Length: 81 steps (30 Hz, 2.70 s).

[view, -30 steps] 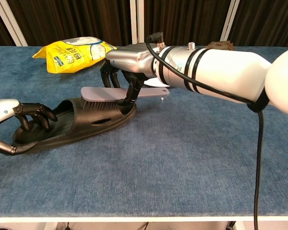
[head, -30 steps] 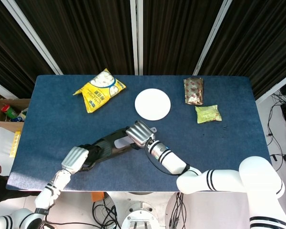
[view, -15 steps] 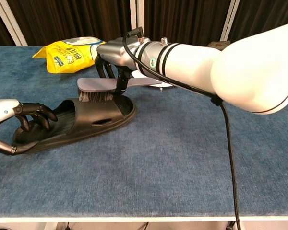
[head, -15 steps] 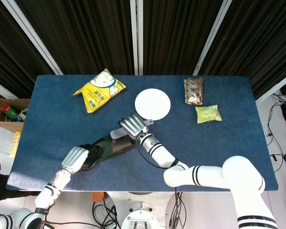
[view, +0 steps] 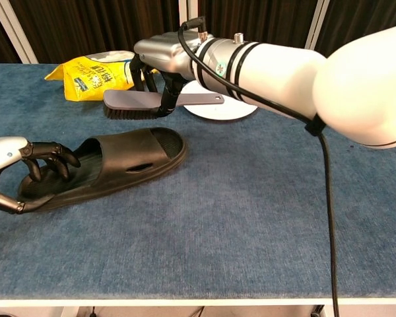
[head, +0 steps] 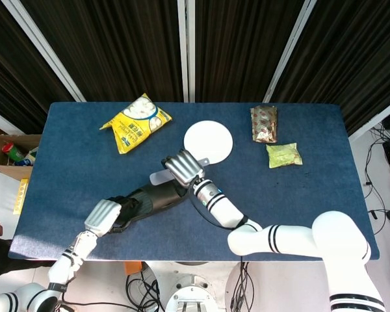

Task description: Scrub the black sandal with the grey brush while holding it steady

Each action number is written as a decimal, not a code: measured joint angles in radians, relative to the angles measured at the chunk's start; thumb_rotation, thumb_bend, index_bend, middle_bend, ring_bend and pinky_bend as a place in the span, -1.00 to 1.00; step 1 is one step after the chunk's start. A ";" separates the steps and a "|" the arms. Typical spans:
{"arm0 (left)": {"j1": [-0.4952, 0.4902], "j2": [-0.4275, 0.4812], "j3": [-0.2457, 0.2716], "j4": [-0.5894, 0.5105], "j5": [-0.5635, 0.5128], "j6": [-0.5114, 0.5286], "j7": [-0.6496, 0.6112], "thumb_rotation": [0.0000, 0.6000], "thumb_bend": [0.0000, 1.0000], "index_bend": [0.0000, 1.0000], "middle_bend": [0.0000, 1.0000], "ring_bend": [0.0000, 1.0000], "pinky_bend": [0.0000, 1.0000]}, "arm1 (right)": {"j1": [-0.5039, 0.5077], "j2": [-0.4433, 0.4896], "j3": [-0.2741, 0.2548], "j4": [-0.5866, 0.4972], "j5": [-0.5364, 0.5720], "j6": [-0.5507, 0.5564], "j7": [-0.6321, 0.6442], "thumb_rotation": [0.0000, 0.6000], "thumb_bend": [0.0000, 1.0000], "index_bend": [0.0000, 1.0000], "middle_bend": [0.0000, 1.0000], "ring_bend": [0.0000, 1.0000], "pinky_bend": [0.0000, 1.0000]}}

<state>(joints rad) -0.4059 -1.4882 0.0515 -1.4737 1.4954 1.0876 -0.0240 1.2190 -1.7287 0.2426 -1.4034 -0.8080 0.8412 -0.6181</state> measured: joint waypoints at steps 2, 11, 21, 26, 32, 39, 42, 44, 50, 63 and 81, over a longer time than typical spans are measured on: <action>-0.002 -0.004 0.000 0.004 -0.002 -0.004 0.000 0.93 -0.18 -0.47 -0.29 -0.40 -0.23 | -0.008 0.033 -0.014 -0.047 -0.014 -0.014 0.007 1.00 0.10 0.86 0.42 0.23 -0.09; -0.005 -0.006 -0.001 0.001 -0.004 -0.006 0.005 0.94 -0.17 -0.47 -0.29 -0.40 -0.23 | -0.021 0.099 -0.073 -0.153 -0.043 -0.044 0.002 1.00 0.09 0.87 0.42 0.23 -0.09; -0.007 -0.003 -0.002 0.001 -0.005 -0.007 0.001 0.94 -0.17 -0.47 -0.29 -0.40 -0.23 | 0.013 0.035 -0.068 -0.080 -0.002 -0.035 -0.021 1.00 0.10 0.88 0.42 0.23 -0.09; -0.007 -0.005 -0.001 0.006 -0.003 -0.007 -0.006 0.93 -0.17 -0.47 -0.29 -0.40 -0.23 | 0.029 -0.004 -0.045 -0.017 0.021 -0.024 -0.023 1.00 0.09 0.89 0.42 0.23 -0.09; -0.003 -0.001 -0.001 0.006 -0.005 -0.001 -0.010 0.93 -0.16 -0.47 -0.29 -0.40 -0.23 | 0.065 -0.041 -0.027 0.065 0.087 -0.046 -0.045 1.00 0.09 0.89 0.42 0.23 -0.09; -0.001 0.003 0.002 0.004 -0.003 0.003 -0.008 0.94 -0.15 -0.47 -0.29 -0.40 -0.23 | 0.094 -0.086 -0.009 0.175 0.144 -0.064 -0.057 1.00 0.09 0.89 0.42 0.23 -0.09; -0.001 0.002 0.002 0.003 -0.002 0.003 -0.006 0.93 -0.15 -0.47 -0.29 -0.40 -0.23 | 0.090 -0.089 -0.001 0.191 0.156 -0.057 -0.047 1.00 0.09 0.89 0.42 0.23 -0.09; -0.002 0.001 0.001 0.002 -0.001 0.003 -0.004 0.93 -0.15 -0.47 -0.29 -0.40 -0.23 | 0.080 -0.078 0.001 0.176 0.146 -0.046 -0.036 1.00 0.09 0.89 0.42 0.23 -0.09; -0.003 0.003 -0.001 -0.007 0.005 0.011 0.007 0.93 -0.18 -0.47 -0.30 -0.40 -0.23 | 0.012 0.013 -0.001 0.027 0.072 0.014 0.025 1.00 0.07 0.89 0.42 0.23 -0.09; 0.036 0.049 -0.018 -0.088 0.055 0.163 0.077 0.92 -0.58 -0.47 -0.35 -0.41 -0.23 | -0.343 0.392 -0.253 -0.382 -0.293 0.318 0.074 1.00 0.06 0.89 0.42 0.23 -0.11; 0.125 0.046 -0.080 -0.019 0.056 0.348 0.058 0.93 -0.71 -0.53 -0.45 -0.48 -0.28 | -0.536 0.355 -0.379 -0.320 -0.277 0.304 -0.053 1.00 0.03 0.86 0.42 0.22 -0.13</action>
<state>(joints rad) -0.2806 -1.4426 -0.0281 -1.4929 1.5513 1.4356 0.0341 0.6833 -1.3738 -0.1361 -1.7238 -1.0852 1.1454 -0.6713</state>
